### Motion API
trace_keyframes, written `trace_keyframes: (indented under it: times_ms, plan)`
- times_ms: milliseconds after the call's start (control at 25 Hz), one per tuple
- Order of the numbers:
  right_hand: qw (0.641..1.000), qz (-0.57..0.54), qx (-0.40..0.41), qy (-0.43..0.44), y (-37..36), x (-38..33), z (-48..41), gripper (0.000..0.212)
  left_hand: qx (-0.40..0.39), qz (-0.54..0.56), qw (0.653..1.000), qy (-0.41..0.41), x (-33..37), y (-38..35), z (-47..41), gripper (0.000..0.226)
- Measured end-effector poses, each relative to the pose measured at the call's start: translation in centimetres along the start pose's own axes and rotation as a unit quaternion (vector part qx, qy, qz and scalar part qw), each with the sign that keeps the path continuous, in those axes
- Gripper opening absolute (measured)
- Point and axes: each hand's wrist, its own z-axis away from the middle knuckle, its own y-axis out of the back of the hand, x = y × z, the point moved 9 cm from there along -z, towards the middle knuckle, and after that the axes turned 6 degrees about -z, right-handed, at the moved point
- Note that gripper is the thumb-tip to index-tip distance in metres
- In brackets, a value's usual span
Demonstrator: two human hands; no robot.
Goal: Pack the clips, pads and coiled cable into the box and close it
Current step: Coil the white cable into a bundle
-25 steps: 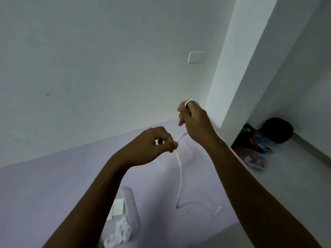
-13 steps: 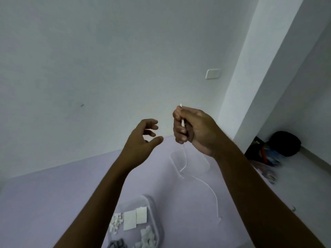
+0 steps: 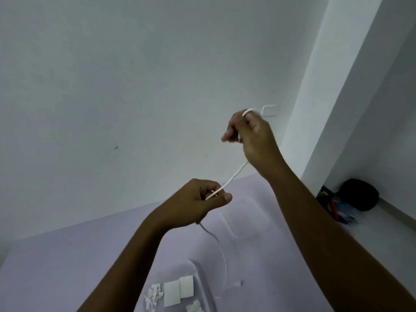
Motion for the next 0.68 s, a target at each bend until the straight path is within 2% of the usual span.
trace_keyframes:
  times_ms: [80,160,320,440,520,600,680]
  plan:
    - [0.99,0.089,-0.089,-0.062,-1.8,2.7,1.4,0.024,0.041,0.006,0.999,-0.026,2.1,3.4,0.8,0.032]
    - [0.972,0.079,-0.172,-0.138,-3.9,4.5,3.8,0.032,0.095,0.02,0.995,-0.038,3.2,6.7,1.4,0.031]
    - [0.94,-0.067,-0.249,-0.223,-7.7,4.0,7.3,0.05,0.179,0.037,0.982,-0.051,3.5,10.6,1.5,0.029]
    - [0.887,-0.226,-0.295,-0.275,-9.5,2.3,8.8,0.053,0.229,0.048,0.971,-0.047,2.2,11.4,0.8,0.033]
    - [0.841,-0.368,-0.288,-0.272,-10.1,0.3,8.6,0.047,0.224,0.059,0.972,-0.033,1.2,10.3,0.3,0.041]
    - [0.811,-0.494,-0.227,-0.216,-9.4,-1.7,6.9,0.04,0.188,0.044,0.981,-0.016,0.2,8.1,-0.1,0.048]
    - [0.816,-0.55,-0.128,-0.121,-7.0,-2.9,4.4,0.035,0.118,-0.006,0.993,-0.005,-0.2,5.5,-0.1,0.048]
